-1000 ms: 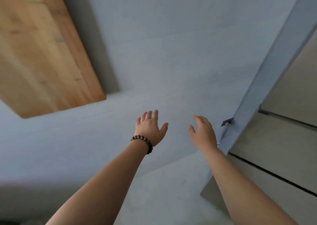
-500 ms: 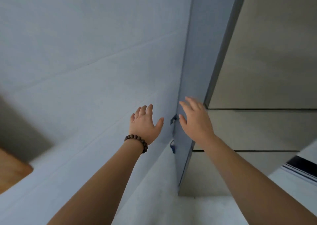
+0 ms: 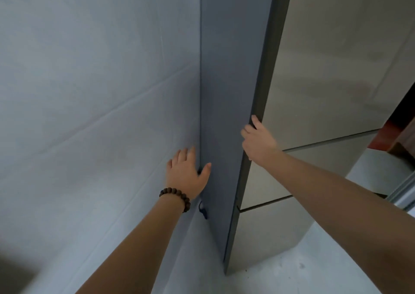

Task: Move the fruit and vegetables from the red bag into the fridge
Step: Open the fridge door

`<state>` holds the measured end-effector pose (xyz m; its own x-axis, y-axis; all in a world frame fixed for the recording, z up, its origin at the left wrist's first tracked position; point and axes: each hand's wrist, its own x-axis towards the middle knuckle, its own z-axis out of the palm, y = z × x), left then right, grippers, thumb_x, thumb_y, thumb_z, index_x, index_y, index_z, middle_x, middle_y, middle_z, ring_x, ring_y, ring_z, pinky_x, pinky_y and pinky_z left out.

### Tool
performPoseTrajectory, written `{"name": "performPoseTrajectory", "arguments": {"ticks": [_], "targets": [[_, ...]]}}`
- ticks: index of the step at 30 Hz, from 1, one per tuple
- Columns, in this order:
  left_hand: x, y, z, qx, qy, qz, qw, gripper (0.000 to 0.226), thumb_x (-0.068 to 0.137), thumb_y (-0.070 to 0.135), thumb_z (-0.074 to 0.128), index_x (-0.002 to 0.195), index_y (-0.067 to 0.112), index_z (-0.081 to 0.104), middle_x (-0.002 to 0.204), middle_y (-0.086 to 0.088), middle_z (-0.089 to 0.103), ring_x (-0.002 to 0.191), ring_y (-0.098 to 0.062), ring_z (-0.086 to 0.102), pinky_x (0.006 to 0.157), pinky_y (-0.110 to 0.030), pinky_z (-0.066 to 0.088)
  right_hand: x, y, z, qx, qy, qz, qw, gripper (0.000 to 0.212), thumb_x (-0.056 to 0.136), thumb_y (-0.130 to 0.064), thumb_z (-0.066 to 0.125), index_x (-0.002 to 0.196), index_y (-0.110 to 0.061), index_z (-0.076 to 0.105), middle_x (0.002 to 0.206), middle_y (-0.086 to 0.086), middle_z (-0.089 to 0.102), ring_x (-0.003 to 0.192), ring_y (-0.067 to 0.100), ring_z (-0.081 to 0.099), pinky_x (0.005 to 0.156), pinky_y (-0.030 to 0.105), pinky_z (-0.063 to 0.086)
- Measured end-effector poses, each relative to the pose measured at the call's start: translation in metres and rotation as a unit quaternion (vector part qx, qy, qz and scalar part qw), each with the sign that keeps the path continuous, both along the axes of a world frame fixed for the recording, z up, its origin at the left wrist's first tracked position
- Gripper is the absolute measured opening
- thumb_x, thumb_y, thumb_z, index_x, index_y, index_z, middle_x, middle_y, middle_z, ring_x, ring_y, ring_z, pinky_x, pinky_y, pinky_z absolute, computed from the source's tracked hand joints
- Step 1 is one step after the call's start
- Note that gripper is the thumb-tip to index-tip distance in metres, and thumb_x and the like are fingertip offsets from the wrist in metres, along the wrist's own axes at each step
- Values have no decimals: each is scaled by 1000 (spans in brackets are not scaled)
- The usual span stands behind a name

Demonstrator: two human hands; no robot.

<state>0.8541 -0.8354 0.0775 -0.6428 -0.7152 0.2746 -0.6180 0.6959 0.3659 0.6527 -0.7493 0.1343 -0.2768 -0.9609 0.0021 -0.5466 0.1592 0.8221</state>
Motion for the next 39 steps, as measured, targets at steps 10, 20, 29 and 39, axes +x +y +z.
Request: {"name": "performPoseTrajectory", "arguments": {"ticks": [10,20,29,39], "targets": [[-23,21,-16,34,-11,-78,996,68,92,54,37,146,13,26,151,-9,31,139,-28,27,112,-46,25,12,60,0,-15,-40,44,998,36,94,-29,45,121,-11,60,131,11,46,126,32,37,115,48,-7],[-75,100,-7,32,21,-220,975,66,92,51,41,146,15,26,152,-9,29,141,-25,23,115,-45,20,45,211,-6,-114,-53,42,991,30,80,-13,42,94,-12,69,101,9,61,102,32,56,117,48,2],[-113,158,-7,23,28,-314,949,65,91,50,41,145,17,26,151,-7,31,141,-23,22,114,-46,21,65,283,-17,-347,-78,-107,928,33,75,-28,68,103,-11,63,115,12,58,118,30,45,113,54,23],[-159,216,12,-11,58,-357,932,60,91,49,44,140,14,35,144,-6,40,136,-21,31,111,-40,25,2,285,5,-408,-80,-318,852,75,88,-27,49,147,1,12,152,22,22,139,37,23,118,44,9]]}}
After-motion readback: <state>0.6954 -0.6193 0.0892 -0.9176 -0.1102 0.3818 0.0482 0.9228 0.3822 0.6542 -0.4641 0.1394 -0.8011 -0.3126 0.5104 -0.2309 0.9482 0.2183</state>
